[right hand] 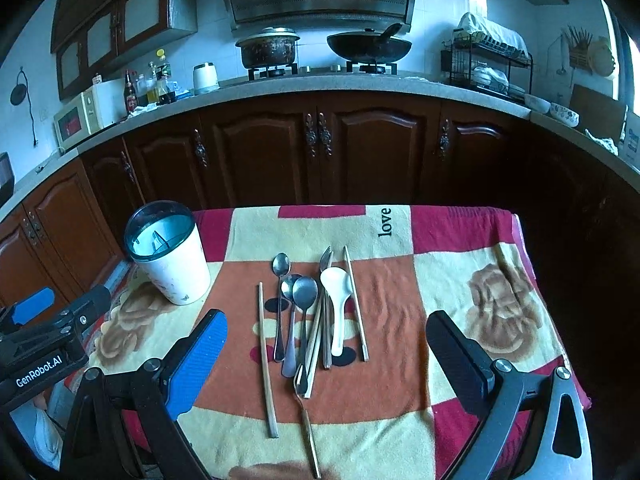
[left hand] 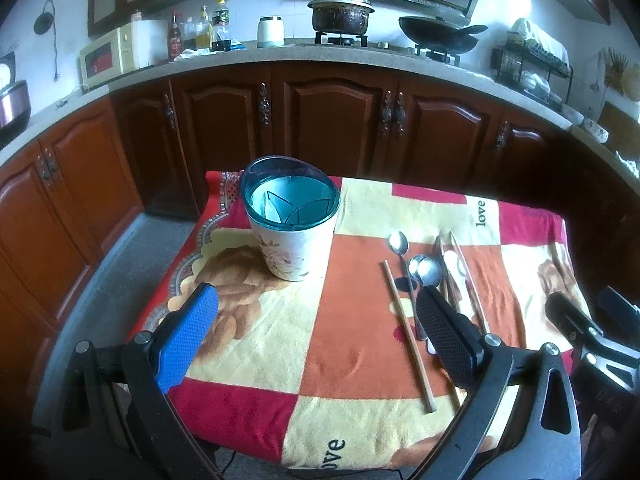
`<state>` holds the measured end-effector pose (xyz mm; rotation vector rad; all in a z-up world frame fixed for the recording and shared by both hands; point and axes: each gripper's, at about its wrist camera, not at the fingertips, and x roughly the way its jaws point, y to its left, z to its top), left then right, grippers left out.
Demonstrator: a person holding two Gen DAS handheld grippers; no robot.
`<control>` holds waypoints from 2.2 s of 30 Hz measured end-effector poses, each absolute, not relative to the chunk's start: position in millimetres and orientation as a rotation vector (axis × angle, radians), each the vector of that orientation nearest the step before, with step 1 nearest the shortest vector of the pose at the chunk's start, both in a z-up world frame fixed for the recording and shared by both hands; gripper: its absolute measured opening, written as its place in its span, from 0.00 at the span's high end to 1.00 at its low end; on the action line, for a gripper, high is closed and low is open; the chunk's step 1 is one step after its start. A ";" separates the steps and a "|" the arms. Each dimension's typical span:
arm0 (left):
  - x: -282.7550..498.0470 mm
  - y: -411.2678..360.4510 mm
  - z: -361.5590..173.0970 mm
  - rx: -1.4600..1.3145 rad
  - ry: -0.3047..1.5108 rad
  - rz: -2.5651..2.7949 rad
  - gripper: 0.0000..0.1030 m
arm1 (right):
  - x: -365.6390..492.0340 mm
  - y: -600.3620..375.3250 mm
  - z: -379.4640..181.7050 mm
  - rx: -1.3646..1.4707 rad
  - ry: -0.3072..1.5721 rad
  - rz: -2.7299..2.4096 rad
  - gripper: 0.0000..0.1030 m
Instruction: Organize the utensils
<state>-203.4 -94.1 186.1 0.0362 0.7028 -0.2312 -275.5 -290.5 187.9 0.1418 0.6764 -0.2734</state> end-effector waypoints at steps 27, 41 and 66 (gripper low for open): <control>-199.2 -103.2 177.6 0.058 0.725 -0.250 0.05 | -269.8 -295.0 176.2 0.118 0.714 -0.295 0.03; -193.6 -101.7 174.5 0.030 0.723 -0.257 0.05 | -262.0 -299.3 168.4 0.122 0.736 -0.297 0.03; -187.0 -105.0 163.0 0.054 0.761 -0.240 0.05 | -257.9 -300.8 159.5 0.123 0.756 -0.285 0.03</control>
